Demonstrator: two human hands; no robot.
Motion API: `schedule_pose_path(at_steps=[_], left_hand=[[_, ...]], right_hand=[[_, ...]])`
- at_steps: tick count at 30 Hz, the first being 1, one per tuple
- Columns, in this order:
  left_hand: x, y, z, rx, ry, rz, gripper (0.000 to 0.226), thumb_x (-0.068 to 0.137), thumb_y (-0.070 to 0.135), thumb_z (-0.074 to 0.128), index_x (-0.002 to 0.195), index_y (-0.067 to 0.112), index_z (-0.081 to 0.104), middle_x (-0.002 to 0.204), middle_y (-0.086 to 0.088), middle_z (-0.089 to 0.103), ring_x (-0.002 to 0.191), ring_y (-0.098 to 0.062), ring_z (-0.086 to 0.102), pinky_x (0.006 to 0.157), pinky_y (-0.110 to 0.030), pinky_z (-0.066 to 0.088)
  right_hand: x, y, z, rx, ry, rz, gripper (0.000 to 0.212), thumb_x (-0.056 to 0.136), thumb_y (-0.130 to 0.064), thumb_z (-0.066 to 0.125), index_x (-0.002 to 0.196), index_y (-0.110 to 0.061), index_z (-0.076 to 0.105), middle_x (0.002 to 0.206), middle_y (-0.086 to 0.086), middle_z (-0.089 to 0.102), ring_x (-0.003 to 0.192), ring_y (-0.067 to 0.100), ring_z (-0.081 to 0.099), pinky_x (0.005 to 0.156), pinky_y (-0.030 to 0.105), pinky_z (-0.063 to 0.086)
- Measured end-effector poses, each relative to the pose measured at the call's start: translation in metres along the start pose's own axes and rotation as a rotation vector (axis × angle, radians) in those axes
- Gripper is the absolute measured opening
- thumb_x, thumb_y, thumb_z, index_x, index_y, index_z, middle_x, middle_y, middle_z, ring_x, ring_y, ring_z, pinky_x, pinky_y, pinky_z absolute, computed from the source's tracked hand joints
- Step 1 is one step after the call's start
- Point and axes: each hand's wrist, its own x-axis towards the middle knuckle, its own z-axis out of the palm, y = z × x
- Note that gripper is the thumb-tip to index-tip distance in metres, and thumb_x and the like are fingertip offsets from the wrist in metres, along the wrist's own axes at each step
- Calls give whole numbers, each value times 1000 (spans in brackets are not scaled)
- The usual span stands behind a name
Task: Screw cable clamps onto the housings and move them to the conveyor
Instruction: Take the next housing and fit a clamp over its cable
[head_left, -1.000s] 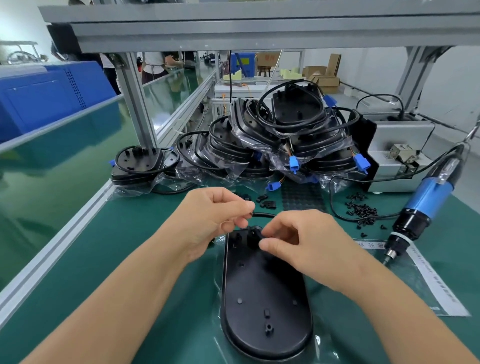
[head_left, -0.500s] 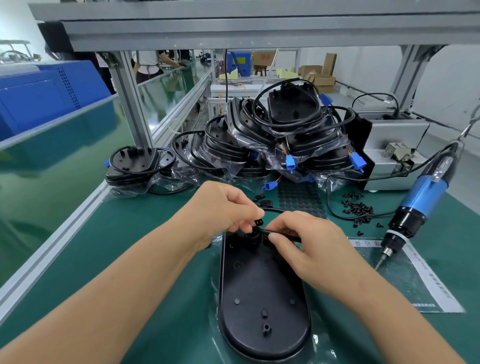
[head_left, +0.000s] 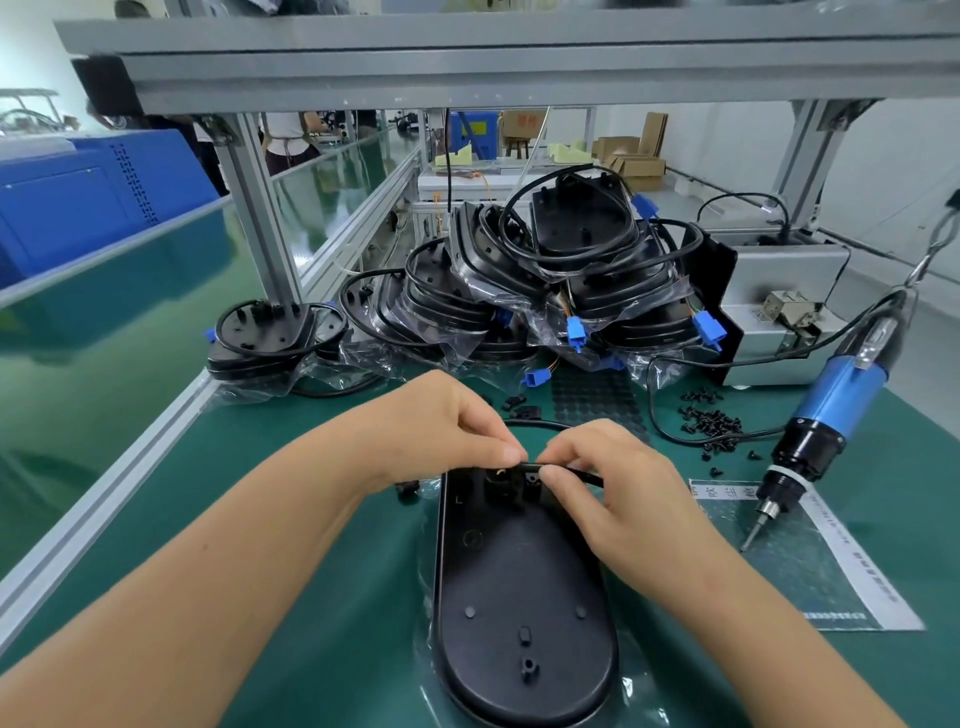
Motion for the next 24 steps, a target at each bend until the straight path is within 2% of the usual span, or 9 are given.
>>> schedule_pose_path(at_steps=[2, 5, 7, 9, 12, 16, 19, 24], left_hand=[[1, -4, 0, -5, -53, 22, 13, 83, 19, 74, 84, 31, 78, 89, 9, 75, 83, 2, 66, 70, -3, 45], [1, -12, 7, -121, -53, 14, 9, 85, 16, 72, 87, 24, 77, 88, 4, 76, 84, -4, 67, 81, -15, 48], [-1, -16, 10, -125, -33, 44, 5, 85, 18, 72, 84, 22, 75, 84, 3, 75, 80, -4, 67, 78, -17, 49], [-6, -18, 16, -40, 3, 102, 9, 85, 19, 70, 79, 25, 73, 78, 7, 73, 72, 0, 64, 71, -12, 48], [-15, -17, 33, 149, 188, 179, 13, 84, 20, 65, 73, 28, 68, 70, 17, 67, 62, 5, 58, 60, -7, 42], [-19, -17, 50, 245, 352, 192, 8, 84, 26, 63, 78, 27, 67, 73, 14, 64, 74, 0, 58, 68, -14, 45], [-20, -17, 58, 302, 412, 195, 7, 86, 32, 61, 84, 31, 68, 78, 11, 60, 77, -2, 55, 74, -21, 44], [-19, -14, 61, 283, 448, 138, 10, 85, 34, 61, 81, 34, 71, 76, 11, 59, 74, -2, 54, 73, -19, 40]], right_hand=[[1, 2, 1, -11, -24, 28, 5, 92, -31, 56, 91, -33, 61, 93, -20, 61, 96, 5, 52, 83, 27, 43], [4, 4, 1, 68, -37, 59, 11, 93, -26, 56, 85, -34, 58, 82, -22, 63, 87, -1, 55, 75, 17, 40], [4, 5, 1, 96, -37, 66, 12, 92, -23, 57, 85, -32, 60, 81, -23, 64, 87, -4, 55, 73, 10, 38], [2, 5, 2, 116, -50, 65, 10, 92, -23, 58, 87, -30, 63, 82, -22, 64, 88, -5, 55, 74, 8, 38], [1, 6, 4, 135, -53, 58, 10, 92, -25, 59, 88, -31, 64, 84, -22, 65, 88, -6, 56, 75, 7, 40], [2, 6, 5, 134, -35, 60, 13, 91, -23, 60, 86, -33, 67, 84, -25, 66, 88, -6, 58, 76, 9, 41], [2, 6, 4, 122, -33, 60, 15, 89, -21, 63, 86, -33, 70, 80, -29, 66, 88, -11, 57, 76, 4, 38], [4, 7, 3, 119, -43, 55, 15, 88, -19, 64, 87, -32, 72, 80, -28, 66, 88, -12, 57, 75, 1, 37]])
